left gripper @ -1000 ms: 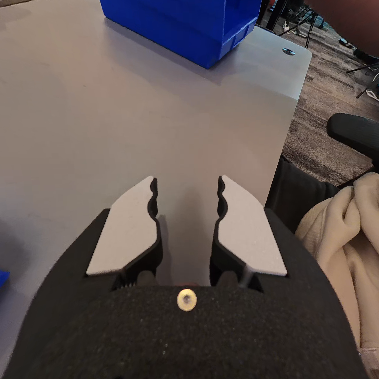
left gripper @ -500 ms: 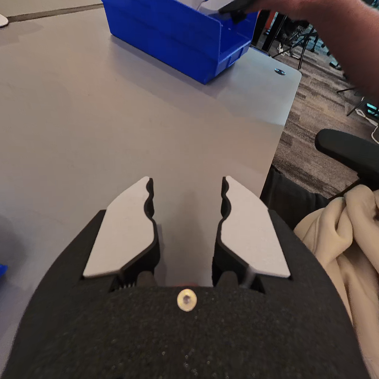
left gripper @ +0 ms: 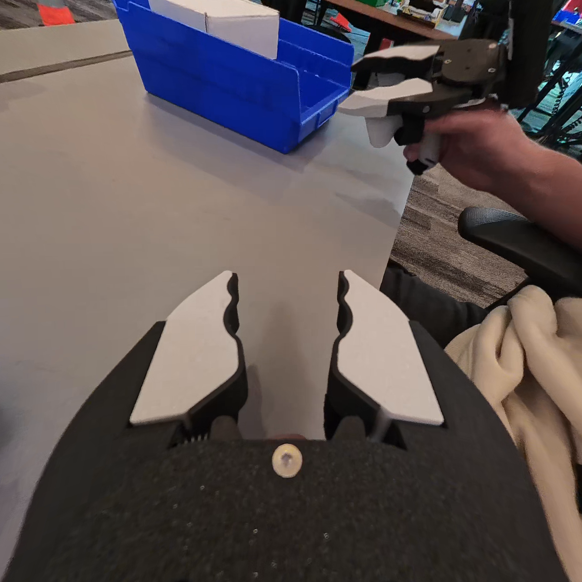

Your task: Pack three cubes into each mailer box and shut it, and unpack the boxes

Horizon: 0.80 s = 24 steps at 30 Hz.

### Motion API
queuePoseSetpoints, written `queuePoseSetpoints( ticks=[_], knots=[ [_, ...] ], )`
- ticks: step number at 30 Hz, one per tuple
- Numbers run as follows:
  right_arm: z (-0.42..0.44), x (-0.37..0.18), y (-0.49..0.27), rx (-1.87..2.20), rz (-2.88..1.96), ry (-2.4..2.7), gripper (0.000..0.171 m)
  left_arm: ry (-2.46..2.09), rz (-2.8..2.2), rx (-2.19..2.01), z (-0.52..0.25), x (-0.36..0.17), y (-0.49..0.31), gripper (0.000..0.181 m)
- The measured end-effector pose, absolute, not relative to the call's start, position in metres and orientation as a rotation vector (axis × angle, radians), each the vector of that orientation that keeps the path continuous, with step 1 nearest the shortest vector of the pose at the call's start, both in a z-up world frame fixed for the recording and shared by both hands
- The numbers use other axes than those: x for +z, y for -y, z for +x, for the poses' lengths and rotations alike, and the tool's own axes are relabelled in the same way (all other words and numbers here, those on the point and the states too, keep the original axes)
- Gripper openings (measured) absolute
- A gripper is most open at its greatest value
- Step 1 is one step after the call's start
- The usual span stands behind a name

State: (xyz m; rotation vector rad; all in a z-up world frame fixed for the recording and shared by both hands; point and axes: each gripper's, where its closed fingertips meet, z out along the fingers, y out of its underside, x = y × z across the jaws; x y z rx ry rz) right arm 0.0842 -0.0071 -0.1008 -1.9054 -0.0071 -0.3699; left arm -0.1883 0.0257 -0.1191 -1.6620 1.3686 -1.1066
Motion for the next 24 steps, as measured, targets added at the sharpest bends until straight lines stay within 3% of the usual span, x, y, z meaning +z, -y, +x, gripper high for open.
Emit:
queuePoseSetpoints(
  ticks=[24],
  knots=[
    [0.079, -0.119, 0.006, -0.441, -1.909, 0.083, 0.063, -1.483, -1.579, -1.176, -0.172, -0.117, 0.008, 0.062]
  ],
)
